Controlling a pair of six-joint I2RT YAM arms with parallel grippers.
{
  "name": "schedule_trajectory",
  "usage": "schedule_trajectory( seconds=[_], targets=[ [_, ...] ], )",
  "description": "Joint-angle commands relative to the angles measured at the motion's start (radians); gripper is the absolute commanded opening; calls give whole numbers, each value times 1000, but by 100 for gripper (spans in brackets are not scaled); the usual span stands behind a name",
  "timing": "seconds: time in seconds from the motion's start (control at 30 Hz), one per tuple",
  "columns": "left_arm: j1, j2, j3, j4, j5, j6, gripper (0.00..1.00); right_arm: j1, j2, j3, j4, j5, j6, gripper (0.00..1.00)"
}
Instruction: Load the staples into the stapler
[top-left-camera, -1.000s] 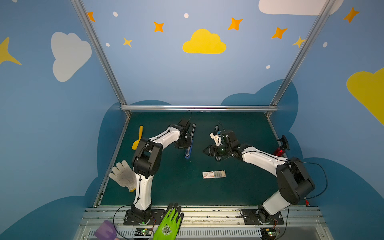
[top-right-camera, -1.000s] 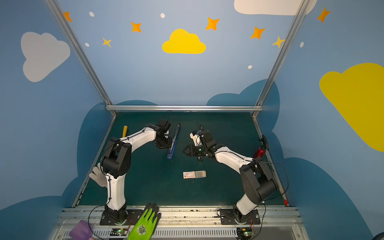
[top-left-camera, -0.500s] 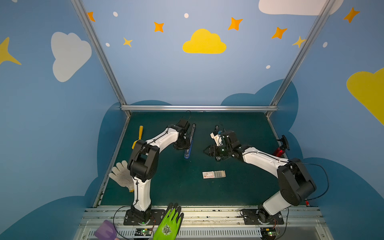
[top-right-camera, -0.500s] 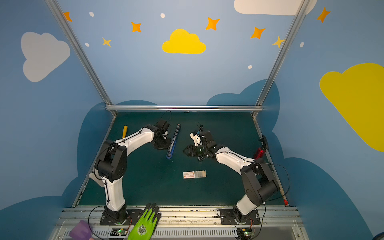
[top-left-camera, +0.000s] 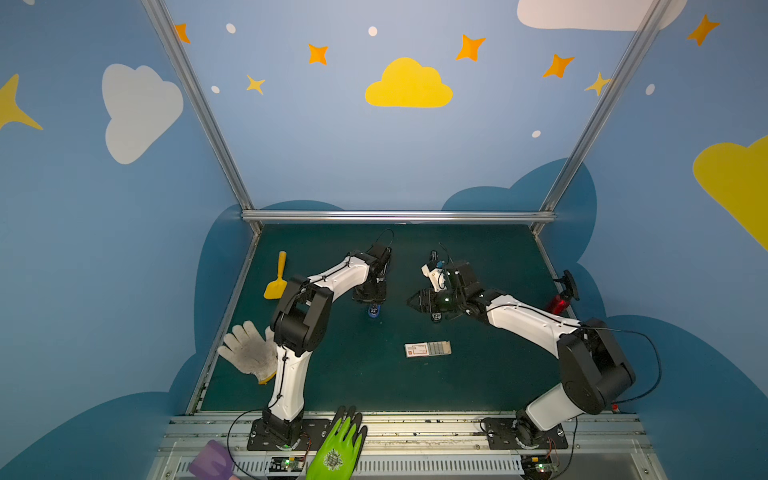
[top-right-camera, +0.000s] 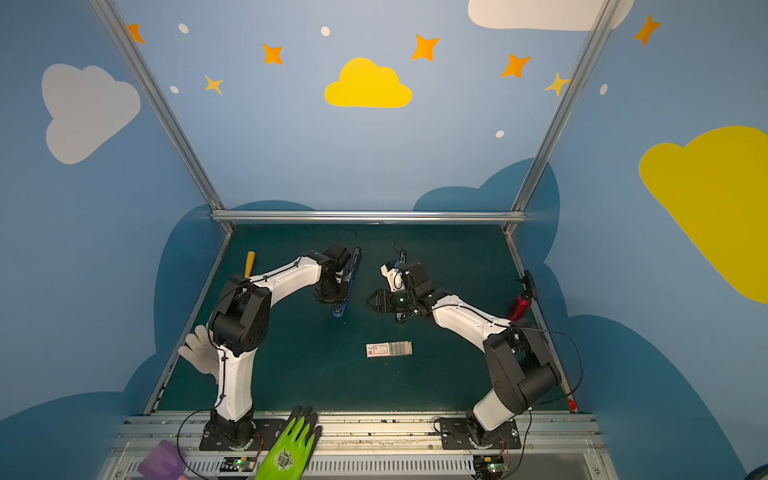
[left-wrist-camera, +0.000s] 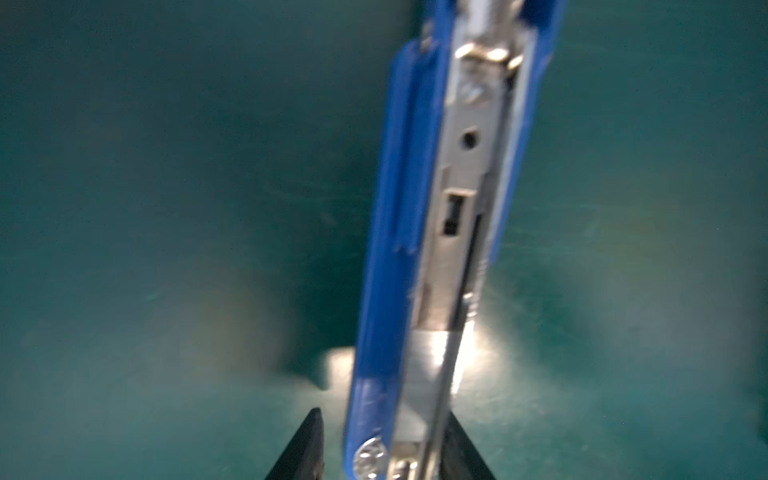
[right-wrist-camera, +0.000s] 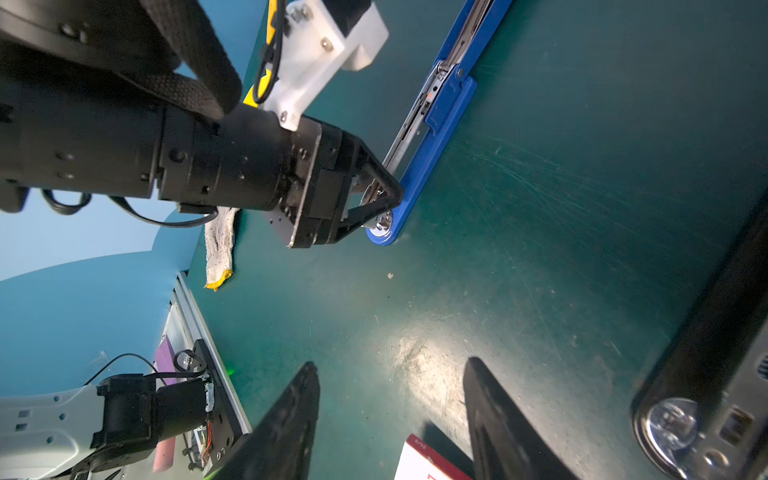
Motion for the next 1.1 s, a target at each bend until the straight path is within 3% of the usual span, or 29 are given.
schedule_trajectory(
  seconds=[0.0, 0.27, 0.5, 0.8, 1.07],
  targets=[
    [21, -31, -17, -57, -86, 13, 44, -5, -14, -4, 6, -6, -5, 57],
    [141, -78, -52, -57, -105, 9, 45, -9, -18, -11, 9, -11, -6, 56],
    [141, -90, 35, 2, -2, 76, 47, -21, -46, -11, -15, -9, -20, 57],
    [142, 127, 386, -22, 118, 206, 54, -55, -120, -38, -77, 4, -39, 58],
    [138, 355, 682, -119, 121, 289, 54, -74, -164, -59, -115, 19, -43, 58]
  ],
)
